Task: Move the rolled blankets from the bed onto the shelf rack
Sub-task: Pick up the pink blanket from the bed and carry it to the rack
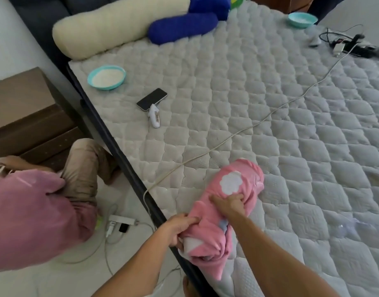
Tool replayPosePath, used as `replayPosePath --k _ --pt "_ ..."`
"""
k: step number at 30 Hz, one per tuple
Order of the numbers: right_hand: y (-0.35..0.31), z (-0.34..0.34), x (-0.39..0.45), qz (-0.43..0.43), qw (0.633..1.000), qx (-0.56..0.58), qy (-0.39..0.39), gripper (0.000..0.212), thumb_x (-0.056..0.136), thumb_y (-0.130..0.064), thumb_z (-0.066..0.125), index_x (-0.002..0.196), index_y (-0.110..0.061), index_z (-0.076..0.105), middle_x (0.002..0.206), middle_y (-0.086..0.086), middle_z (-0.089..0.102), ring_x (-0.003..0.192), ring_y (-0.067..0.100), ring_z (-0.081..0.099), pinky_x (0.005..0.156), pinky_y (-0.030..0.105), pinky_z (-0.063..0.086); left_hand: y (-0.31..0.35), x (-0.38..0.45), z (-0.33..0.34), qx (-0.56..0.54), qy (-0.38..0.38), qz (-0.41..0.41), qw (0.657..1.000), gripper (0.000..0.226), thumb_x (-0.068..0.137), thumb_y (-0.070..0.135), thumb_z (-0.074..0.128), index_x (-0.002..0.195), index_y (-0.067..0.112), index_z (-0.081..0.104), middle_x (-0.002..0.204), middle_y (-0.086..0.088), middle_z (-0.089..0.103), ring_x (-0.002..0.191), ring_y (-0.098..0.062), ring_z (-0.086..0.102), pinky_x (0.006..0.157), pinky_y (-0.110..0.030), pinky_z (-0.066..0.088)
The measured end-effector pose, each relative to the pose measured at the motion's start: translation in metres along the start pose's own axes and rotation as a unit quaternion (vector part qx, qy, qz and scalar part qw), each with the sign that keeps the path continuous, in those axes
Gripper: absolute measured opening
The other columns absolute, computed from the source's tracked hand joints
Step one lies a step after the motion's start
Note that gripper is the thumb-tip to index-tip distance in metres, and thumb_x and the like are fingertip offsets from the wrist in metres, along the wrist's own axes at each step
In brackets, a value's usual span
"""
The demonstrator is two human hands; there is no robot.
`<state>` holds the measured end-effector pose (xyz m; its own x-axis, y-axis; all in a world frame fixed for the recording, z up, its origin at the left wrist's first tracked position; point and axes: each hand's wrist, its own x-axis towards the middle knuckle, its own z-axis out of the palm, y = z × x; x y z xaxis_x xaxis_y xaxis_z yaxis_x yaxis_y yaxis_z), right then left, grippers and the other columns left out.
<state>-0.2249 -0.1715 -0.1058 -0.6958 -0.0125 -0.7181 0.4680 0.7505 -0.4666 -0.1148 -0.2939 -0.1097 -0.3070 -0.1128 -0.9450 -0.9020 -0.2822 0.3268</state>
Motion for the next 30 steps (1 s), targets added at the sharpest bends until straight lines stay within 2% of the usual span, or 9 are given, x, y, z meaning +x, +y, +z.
replayPosePath --k 4,7,13,15,18,22,25,28,30 --pt "0.006 -0.010 -0.004 -0.003 0.999 0.050 0.017 0.113 0.078 -0.035 0.072 0.147 0.008 -0.008 0.142 0.023 0.044 0.125 0.037 0.049 0.099 0.038 0.046 -0.007 -0.005 0.011 -0.010 -0.004 0.032 0.999 0.045 0.073 0.021 0.076 0.114 0.010 0.062 0.114 -0.016 0.068 0.106 -0.035 0.063 0.069 -0.043 0.055" --pt "0.011 -0.023 -0.007 0.021 0.987 0.159 0.008 0.105 0.068 -0.020 0.079 0.147 0.001 0.013 0.123 0.018 0.054 0.102 0.031 0.055 0.080 0.038 0.051 -0.014 -0.018 0.016 -0.007 -0.024 0.084 0.996 0.032 0.069 0.003 0.072 0.101 0.007 0.068 0.106 -0.018 0.070 0.103 -0.035 0.065 0.076 -0.042 0.057" --pt "0.019 -0.004 -0.056 0.031 0.952 0.273 -0.136 0.087 0.052 -0.051 0.081 0.121 -0.006 0.052 0.107 0.015 0.067 0.092 0.024 0.063 0.061 0.032 0.053 -0.037 -0.096 -0.004 0.065 0.043 0.214 0.974 0.018 0.073 0.000 0.065 0.069 0.016 0.060 0.070 -0.002 0.054 0.070 -0.016 0.052 0.059 -0.025 0.043" --pt "0.009 0.016 -0.086 0.010 0.952 0.242 -0.188 0.087 0.051 -0.063 0.078 0.115 -0.007 0.056 0.109 0.012 0.069 0.097 0.028 0.066 0.066 0.034 0.055 -0.056 -0.126 -0.022 0.106 0.089 0.252 0.958 0.026 0.072 0.003 0.065 0.060 0.019 0.049 0.064 0.000 0.045 0.066 -0.016 0.045 0.057 -0.026 0.037" --pt "-0.003 0.052 -0.134 -0.054 0.947 0.202 -0.244 0.071 0.060 -0.055 0.076 0.111 -0.007 0.061 0.106 0.014 0.071 0.098 0.031 0.066 0.077 0.038 0.056 -0.103 -0.173 -0.046 0.131 0.163 0.293 0.933 0.040 0.073 0.005 0.066 0.055 0.020 0.034 0.060 0.002 0.033 0.056 -0.011 0.033 0.049 -0.025 0.026" --pt "-0.002 0.101 -0.211 -0.123 0.931 0.163 -0.304 0.062 0.061 -0.045 0.075 0.111 -0.009 0.066 0.107 0.012 0.072 0.101 0.030 0.067 0.088 0.044 0.055 -0.195 -0.240 -0.066 0.021 0.227 0.319 0.920 0.038 0.078 0.006 0.069 0.051 0.022 0.048 0.059 0.005 0.040 0.052 -0.007 0.039 0.044 -0.016 0.033" --pt "0.010 0.135 -0.278 -0.171 0.906 0.127 -0.366 0.054 0.062 -0.036 0.077 0.106 -0.007 0.068 0.099 0.011 0.073 0.094 0.026 0.066 0.089 0.042 0.054 -0.277 -0.288 -0.074 -0.213 0.257 0.312 0.890 0.015 0.082 0.024 0.072 0.097 0.027 0.070 0.085 0.006 0.062 0.070 -0.012 0.058 0.046 -0.026 0.048" --pt "0.036 0.171 -0.350 -0.199 0.862 0.085 -0.458 0.040 0.070 -0.026 0.075 0.105 -0.008 0.070 0.091 0.009 0.071 0.088 0.025 0.063 0.085 0.040 0.052 -0.366 -0.326 -0.078 -0.349 0.336 0.226 0.845 0.055 0.079 0.043 0.073 0.127 0.026 0.052 0.120 0.000 0.059 0.092 -0.018 0.058 0.061 -0.040 0.059" --pt "0.059 0.199 -0.397 -0.200 0.826 0.054 -0.523 0.042 0.073 -0.022 0.072 0.111 -0.007 0.067 0.098 0.013 0.070 0.093 0.028 0.063 0.092 0.044 0.052 -0.423 -0.346 -0.069 -0.382 0.311 0.182 0.851 0.063 0.077 0.050 0.072 0.129 0.023 0.049 0.128 -0.002 0.057 0.102 -0.022 0.058 0.069 -0.049 0.060"
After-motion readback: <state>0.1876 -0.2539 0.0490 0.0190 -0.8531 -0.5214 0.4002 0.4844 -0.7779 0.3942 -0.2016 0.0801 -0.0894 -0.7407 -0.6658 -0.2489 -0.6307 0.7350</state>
